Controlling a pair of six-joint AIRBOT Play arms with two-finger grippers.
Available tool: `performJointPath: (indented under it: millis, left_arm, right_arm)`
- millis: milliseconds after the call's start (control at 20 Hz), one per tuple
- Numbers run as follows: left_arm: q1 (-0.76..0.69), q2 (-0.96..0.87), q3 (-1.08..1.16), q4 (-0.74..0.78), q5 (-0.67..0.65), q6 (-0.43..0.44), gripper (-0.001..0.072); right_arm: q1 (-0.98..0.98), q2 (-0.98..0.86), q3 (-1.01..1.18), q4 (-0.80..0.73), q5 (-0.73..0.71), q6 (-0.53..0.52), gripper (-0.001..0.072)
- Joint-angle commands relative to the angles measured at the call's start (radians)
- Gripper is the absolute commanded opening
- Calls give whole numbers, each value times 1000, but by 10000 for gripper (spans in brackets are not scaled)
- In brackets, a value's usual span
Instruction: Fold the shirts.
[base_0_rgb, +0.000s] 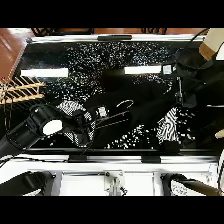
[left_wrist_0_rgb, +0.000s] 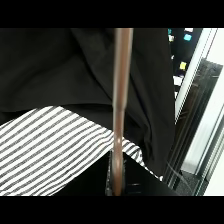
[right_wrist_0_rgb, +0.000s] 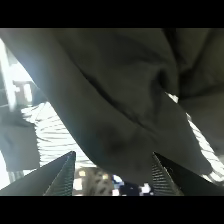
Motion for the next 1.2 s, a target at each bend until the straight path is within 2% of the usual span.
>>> performJointPath:
  millis: [0,150,200,300,350,400,450,650,700,750,800,850,1150]
  left_arm:
    - [0,1,0,1,6,1,49]
    - [0,1,0,0,8,1,49]
    - [0,1,0,0,15,1,49]
    - [0,0,0,-4,47,1,50]
    - [0,0,0,-3,66,1,51]
    - [2,0,0,-3,86,1,51]
    - [3,0,0,-3,102,1,51]
    - [17,-3,0,6,127,1,67]
    - [26,-3,0,28,127,1,234]
    - [34,0,1,53,128,0,501]
    - [47,3,10,90,127,-35,621]
    - [63,6,26,124,126,-72,665]
    - [250,64,134,158,46,-92,664]
  right_arm:
    - [20,-6,-53,0,15,-7,572]
    - [20,-6,-98,5,11,-7,531]
    - [20,-6,-107,9,9,5,414]
    - [20,-6,-111,24,1,38,374]
    - [20,-6,-110,30,2,73,217]
    - [20,-6,-110,30,3,115,113]
    - [20,-6,-110,31,4,130,78]
    - [20,-5,-110,48,20,146,77]
    - [20,-5,-110,49,25,172,76]
    - [20,-3,-110,49,25,187,76]
    - [20,2,-110,49,25,188,75]
    - [20,8,-110,49,26,193,75]
    - [19,68,-110,49,21,251,72]
